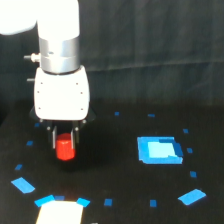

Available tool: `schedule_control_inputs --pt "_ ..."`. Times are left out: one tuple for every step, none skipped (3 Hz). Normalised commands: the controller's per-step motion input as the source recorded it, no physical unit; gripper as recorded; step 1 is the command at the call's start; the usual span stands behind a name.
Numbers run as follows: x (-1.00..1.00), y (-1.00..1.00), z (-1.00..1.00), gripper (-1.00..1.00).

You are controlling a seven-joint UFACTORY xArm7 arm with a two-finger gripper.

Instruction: Pick up the red object from the table

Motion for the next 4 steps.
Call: schedule_control_inputs --pt "0.42 0.98 0.99 -0.94" --pt "0.49 1.0 1.0 -1.0" --pt "0.46 0.83 0.99 -0.99" --pt "0.51 -0.4 0.58 -0.86"
